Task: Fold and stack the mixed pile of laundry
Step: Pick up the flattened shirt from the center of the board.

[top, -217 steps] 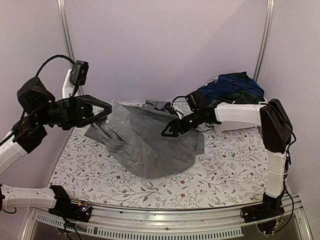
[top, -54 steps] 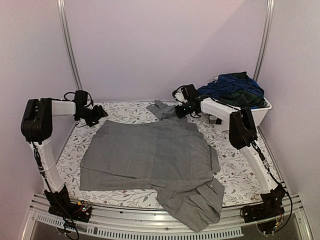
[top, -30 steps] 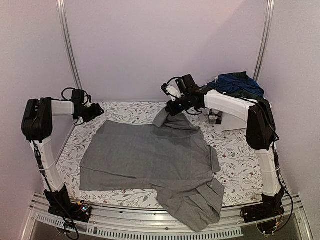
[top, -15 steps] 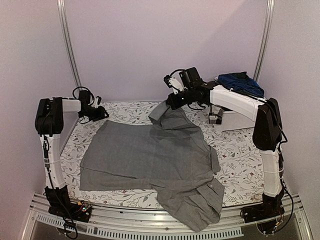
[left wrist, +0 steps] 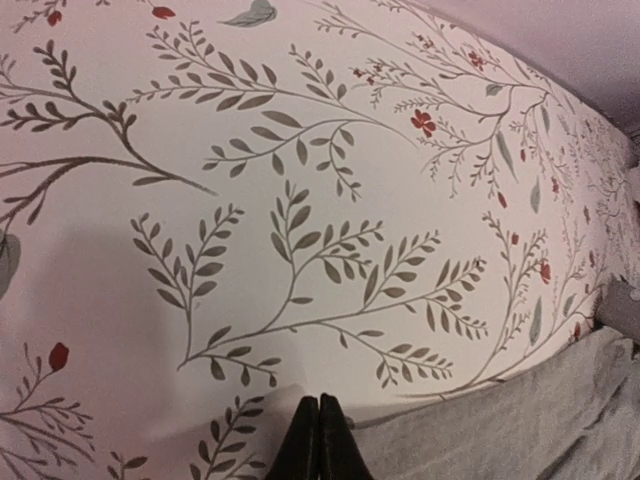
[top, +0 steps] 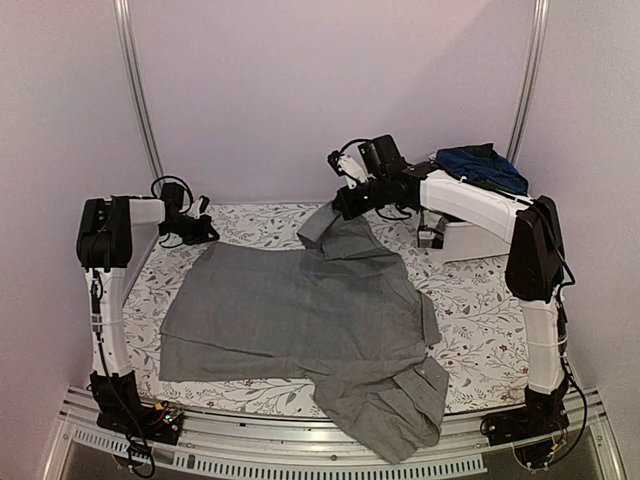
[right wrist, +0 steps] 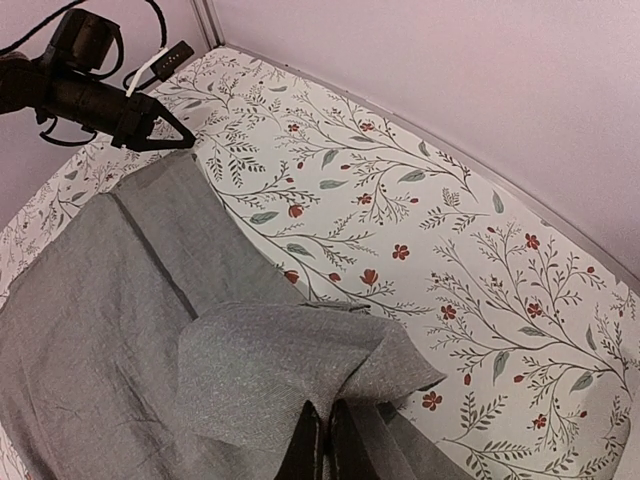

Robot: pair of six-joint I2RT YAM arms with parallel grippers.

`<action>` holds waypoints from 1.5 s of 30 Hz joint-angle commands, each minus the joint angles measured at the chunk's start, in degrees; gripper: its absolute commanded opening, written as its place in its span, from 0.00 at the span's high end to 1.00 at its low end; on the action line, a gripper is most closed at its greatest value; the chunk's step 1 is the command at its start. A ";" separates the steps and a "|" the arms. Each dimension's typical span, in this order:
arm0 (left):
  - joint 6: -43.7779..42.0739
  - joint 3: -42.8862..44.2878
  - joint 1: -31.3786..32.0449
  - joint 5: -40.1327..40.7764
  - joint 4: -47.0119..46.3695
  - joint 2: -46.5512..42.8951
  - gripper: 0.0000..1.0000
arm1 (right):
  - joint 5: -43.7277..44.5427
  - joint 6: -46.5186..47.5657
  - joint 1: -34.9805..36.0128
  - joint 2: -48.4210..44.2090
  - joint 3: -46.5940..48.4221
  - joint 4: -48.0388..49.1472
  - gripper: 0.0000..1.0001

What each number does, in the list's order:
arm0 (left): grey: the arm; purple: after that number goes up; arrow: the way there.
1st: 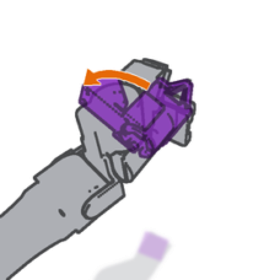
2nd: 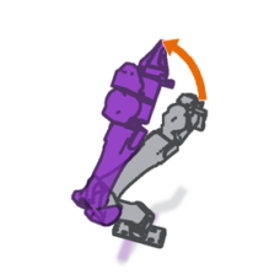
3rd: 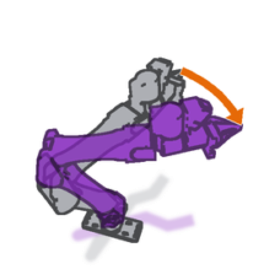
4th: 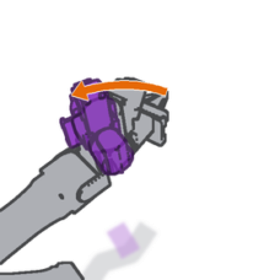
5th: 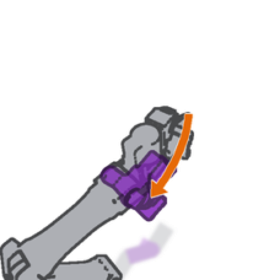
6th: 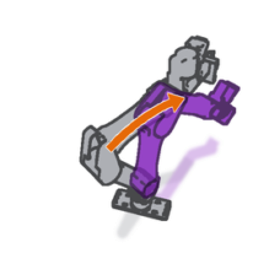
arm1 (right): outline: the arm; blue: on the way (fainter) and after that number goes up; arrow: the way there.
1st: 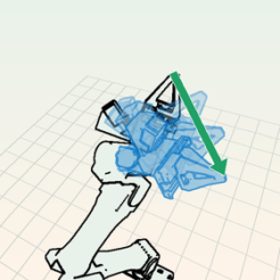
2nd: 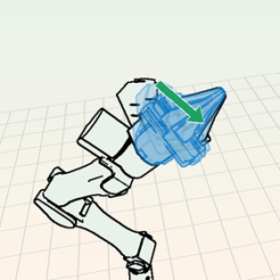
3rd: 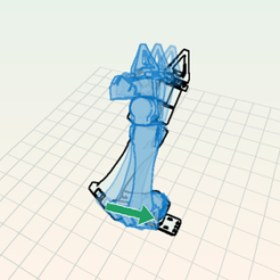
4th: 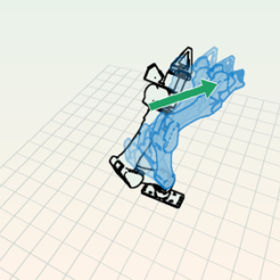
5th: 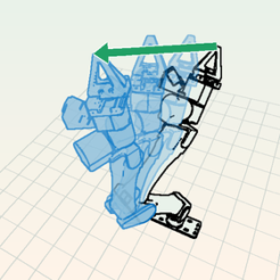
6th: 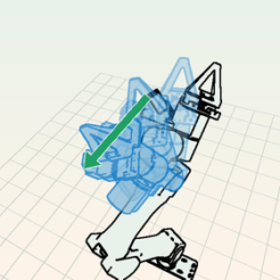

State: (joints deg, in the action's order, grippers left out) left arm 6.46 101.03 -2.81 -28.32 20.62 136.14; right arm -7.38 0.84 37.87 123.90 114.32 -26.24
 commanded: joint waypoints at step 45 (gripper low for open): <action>8.13 -40.04 -1.65 12.14 -8.53 -37.85 1.00 | -6.73 -7.12 7.46 -27.48 -27.54 -0.71 1.00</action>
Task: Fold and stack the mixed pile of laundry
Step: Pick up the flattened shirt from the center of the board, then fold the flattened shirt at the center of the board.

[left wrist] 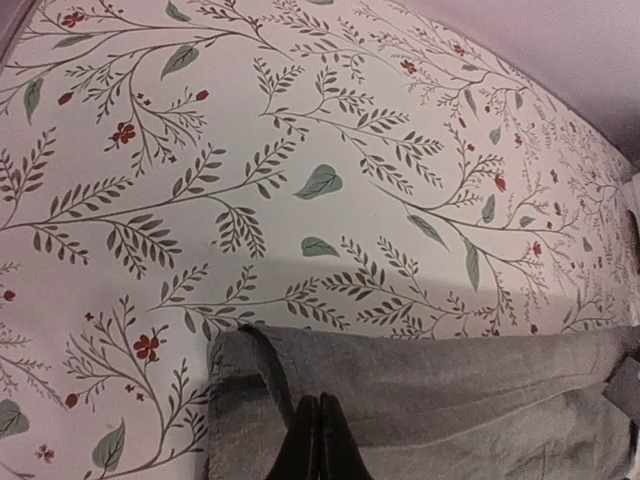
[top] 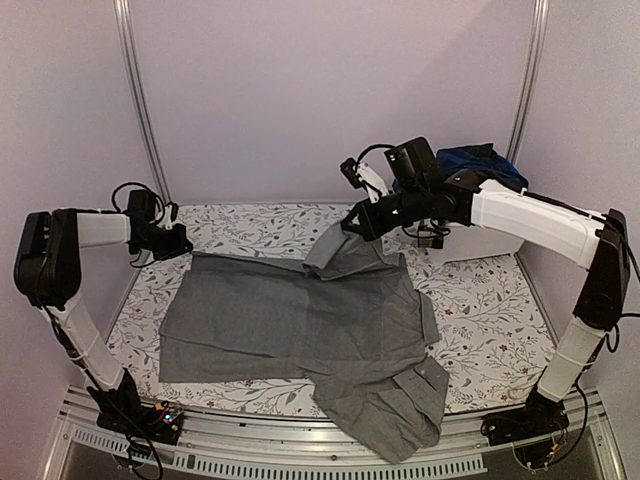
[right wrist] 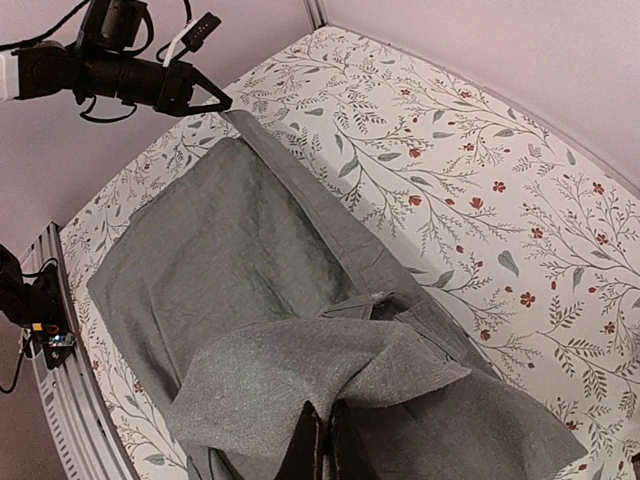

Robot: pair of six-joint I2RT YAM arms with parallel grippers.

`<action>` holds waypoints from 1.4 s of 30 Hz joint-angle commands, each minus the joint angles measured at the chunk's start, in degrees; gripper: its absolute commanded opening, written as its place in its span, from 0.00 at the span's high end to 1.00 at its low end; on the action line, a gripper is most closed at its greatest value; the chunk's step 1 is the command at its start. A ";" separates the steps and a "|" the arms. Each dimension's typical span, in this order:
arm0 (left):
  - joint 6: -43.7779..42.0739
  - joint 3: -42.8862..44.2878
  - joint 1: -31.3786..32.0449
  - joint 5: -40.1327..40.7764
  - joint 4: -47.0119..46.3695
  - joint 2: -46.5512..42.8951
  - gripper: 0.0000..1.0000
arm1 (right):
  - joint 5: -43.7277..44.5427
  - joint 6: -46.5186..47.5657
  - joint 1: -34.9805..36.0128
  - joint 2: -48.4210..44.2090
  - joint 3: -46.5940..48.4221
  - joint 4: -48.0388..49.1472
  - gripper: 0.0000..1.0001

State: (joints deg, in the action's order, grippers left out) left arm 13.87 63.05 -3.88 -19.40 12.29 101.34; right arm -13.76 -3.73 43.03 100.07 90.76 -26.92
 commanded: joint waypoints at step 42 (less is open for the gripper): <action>-4.84 -2.56 13.03 24.16 20.98 -8.81 0.89 | -11.04 -3.42 5.08 -7.72 -17.89 -6.48 1.00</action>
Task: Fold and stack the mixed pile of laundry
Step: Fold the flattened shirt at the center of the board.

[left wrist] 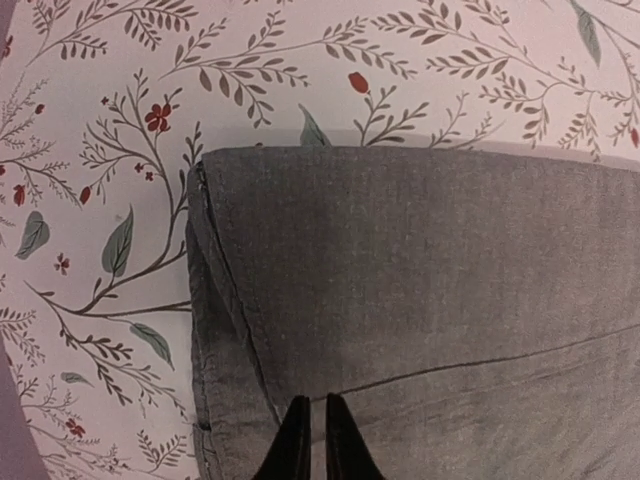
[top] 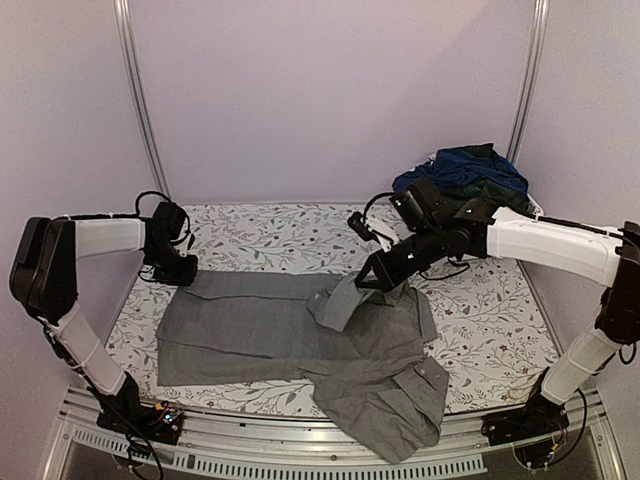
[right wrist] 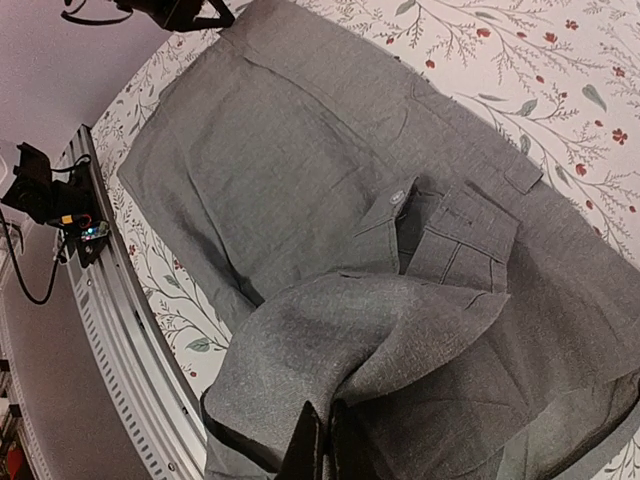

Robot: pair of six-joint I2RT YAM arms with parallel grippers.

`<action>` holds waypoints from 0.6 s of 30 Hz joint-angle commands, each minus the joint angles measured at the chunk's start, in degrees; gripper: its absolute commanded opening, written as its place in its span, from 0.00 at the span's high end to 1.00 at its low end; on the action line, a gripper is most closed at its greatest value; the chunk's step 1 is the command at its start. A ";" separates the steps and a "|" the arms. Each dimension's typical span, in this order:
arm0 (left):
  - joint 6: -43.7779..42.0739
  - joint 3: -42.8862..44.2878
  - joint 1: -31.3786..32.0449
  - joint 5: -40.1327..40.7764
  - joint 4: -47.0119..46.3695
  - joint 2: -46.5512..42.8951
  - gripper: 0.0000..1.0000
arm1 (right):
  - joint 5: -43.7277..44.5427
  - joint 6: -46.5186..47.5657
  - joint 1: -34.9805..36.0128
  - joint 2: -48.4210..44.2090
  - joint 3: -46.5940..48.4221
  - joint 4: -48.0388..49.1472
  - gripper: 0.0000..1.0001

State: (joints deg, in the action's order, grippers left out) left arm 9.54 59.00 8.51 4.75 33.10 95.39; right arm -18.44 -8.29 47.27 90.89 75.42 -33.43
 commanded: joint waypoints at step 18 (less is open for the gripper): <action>-3.27 -4.30 11.77 -22.64 -22.34 -16.66 0.35 | -14.46 1.66 0.07 -5.22 -14.18 5.29 0.28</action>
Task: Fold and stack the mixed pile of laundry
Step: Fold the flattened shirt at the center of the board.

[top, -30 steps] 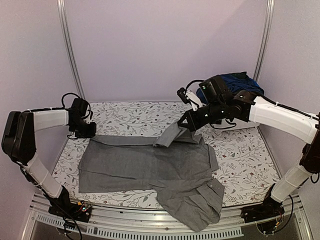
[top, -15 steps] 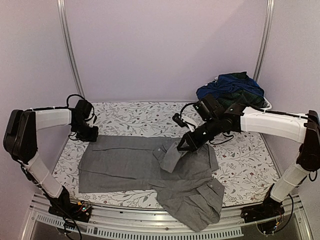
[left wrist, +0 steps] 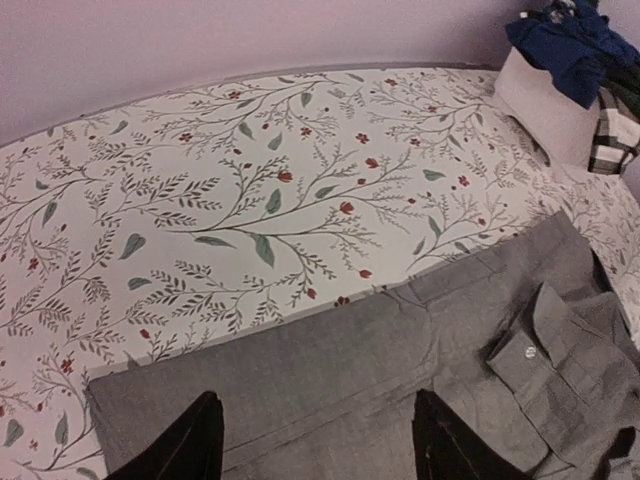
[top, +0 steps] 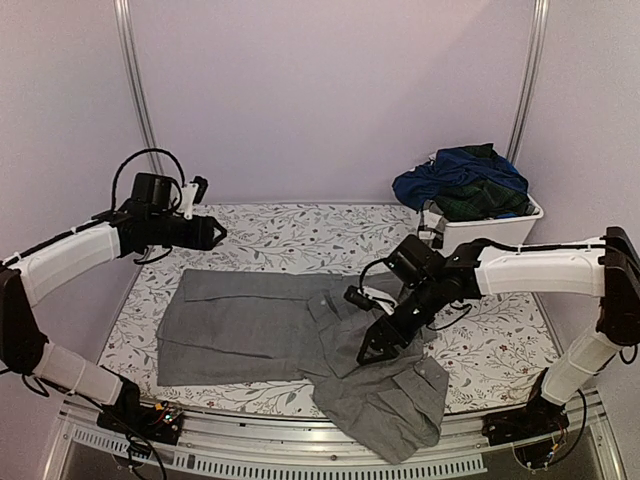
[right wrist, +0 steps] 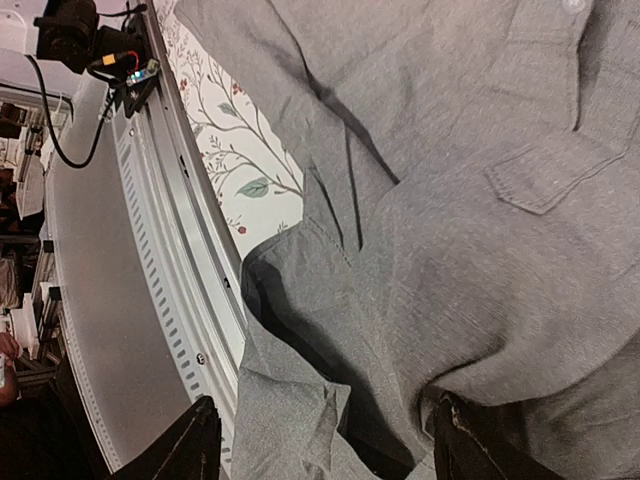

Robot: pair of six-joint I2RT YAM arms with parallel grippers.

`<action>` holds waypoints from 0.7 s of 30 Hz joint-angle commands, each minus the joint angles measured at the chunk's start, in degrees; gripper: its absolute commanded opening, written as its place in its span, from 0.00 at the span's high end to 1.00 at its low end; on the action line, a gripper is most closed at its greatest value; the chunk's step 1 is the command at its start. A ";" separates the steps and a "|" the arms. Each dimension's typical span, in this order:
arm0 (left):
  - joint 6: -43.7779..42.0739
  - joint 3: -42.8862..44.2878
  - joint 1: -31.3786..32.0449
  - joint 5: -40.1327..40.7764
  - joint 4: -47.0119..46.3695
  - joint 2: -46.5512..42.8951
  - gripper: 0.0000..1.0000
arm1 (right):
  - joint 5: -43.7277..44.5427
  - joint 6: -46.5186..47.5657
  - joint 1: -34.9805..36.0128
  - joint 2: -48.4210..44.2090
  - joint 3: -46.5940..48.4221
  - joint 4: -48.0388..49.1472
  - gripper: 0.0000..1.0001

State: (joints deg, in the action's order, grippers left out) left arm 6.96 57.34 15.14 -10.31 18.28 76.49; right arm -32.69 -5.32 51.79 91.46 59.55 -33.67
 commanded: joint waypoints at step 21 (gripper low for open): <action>-12.12 28.05 25.27 -26.06 -5.30 47.78 0.25 | 6.34 -6.51 -19.81 10.38 0.25 18.31 0.43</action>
State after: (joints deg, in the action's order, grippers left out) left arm -1.85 82.56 38.11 -32.60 9.80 121.27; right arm -27.70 -10.98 32.84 99.48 62.22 -18.79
